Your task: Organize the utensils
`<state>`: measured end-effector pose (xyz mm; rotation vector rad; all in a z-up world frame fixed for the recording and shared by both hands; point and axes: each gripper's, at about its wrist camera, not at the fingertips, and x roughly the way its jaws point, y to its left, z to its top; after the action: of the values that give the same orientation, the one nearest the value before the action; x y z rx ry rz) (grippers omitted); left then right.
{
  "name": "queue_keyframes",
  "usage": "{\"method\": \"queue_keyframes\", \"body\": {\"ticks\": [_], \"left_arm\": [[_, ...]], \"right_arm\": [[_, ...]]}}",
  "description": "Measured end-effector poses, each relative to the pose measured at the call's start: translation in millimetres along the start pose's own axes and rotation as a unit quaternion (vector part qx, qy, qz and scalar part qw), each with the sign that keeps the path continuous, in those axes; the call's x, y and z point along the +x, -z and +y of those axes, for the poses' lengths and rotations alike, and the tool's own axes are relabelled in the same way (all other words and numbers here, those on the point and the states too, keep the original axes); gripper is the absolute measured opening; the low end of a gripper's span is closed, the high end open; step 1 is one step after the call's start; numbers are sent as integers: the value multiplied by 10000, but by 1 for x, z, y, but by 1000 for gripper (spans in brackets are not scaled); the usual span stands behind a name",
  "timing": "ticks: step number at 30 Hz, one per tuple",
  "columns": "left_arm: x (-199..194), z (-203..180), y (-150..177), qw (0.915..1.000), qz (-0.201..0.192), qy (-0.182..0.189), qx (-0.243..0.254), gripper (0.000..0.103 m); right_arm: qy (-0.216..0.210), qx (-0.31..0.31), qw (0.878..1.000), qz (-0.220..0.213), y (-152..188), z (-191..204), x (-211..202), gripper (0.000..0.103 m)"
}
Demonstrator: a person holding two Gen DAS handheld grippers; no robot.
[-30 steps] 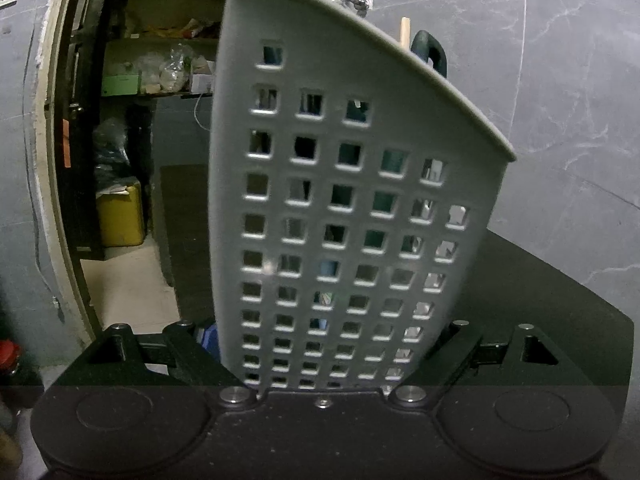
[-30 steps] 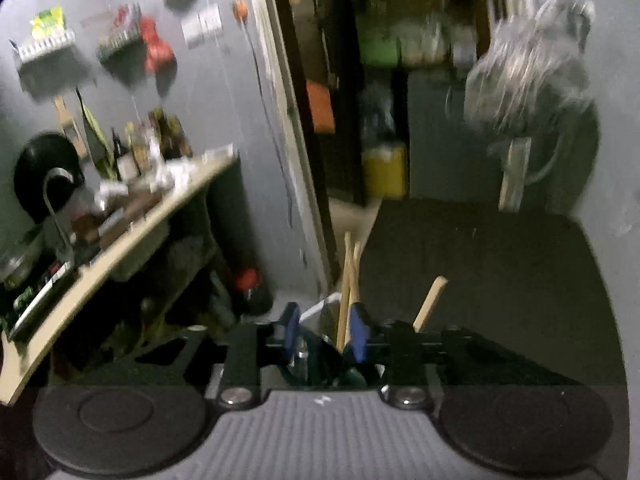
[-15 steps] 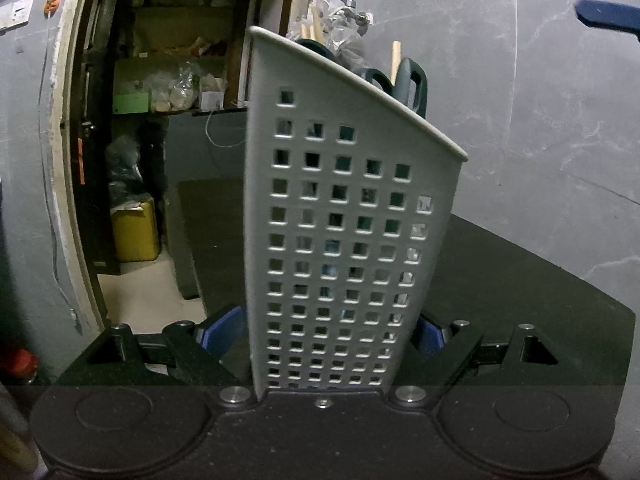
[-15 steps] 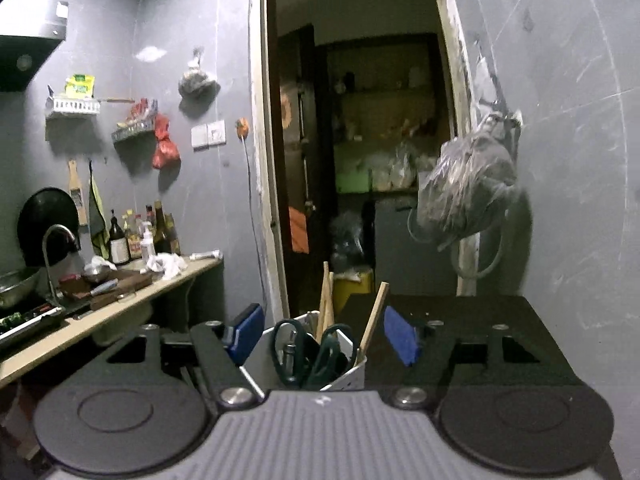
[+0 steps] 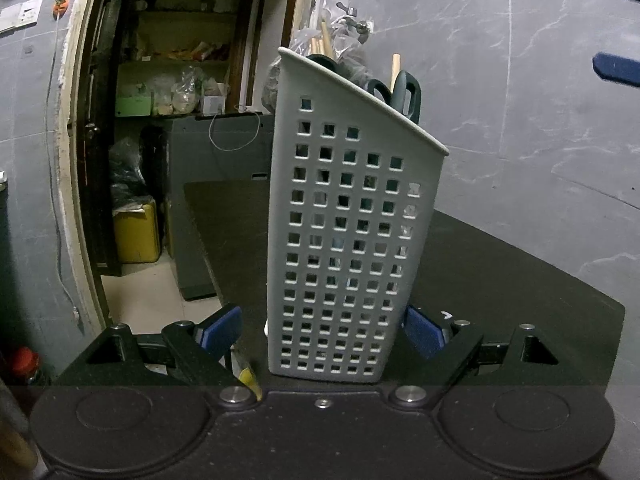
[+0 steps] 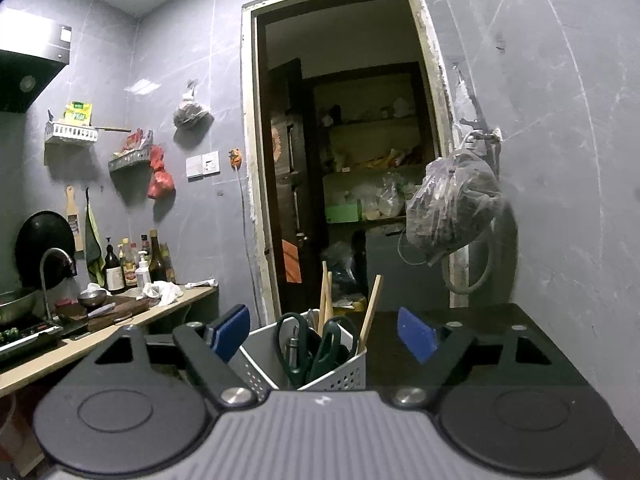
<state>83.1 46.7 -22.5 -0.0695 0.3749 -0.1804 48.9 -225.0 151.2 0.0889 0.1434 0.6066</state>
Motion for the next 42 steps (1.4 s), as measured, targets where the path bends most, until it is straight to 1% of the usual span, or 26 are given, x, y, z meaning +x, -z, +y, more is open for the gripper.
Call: {"method": "queue_keyframes", "body": {"ticks": [3,5,6,7,9,11,13,17,20,24,27,32,38,42], "left_arm": [[-7,1,0,10000,-4,18,-5,89],[-16,-1,0,10000,-28,38,26,90],[-21,-3,0,10000,-52,48,47,97],[-27,-3,-1,9999,-105,39,62,102],[-38,-3,-2,9998,-200,13,73,102],[-51,-5,-2,9996,-244,26,127,102],[-61,-7,-2,9995,-258,-38,167,102],[-78,-9,-2,9992,-294,-193,184,102],[-89,-8,0,9991,-281,-258,168,102],[-102,-7,6,9988,-277,-362,178,102],[-108,-3,9,9987,-289,-399,125,102],[-117,-1,10,9984,-325,-450,98,102],[-119,-2,12,9983,-327,-459,115,102],[-121,-1,14,9983,-359,-453,91,102]], "right_arm": [[83,-6,9999,-75,8,2,-5,89],[118,8,9998,-127,14,3,-10,93],[138,33,9998,-155,18,3,-12,94],[166,72,9997,-189,21,3,-14,98],[261,141,9992,-256,30,3,-19,102],[447,170,9985,-283,42,3,-22,103],[621,198,9975,-257,55,2,-25,103],[960,444,9943,-102,85,0,-30,103],[1111,622,9919,5,106,-1,-34,103],[1386,663,9881,-7,124,1,-42,103],[1572,671,9853,-8,132,3,-47,103],[1742,594,9829,104,141,4,-51,103],[1750,596,9824,264,147,6,-50,103],[1722,527,9833,264,146,9,-50,103]]}}
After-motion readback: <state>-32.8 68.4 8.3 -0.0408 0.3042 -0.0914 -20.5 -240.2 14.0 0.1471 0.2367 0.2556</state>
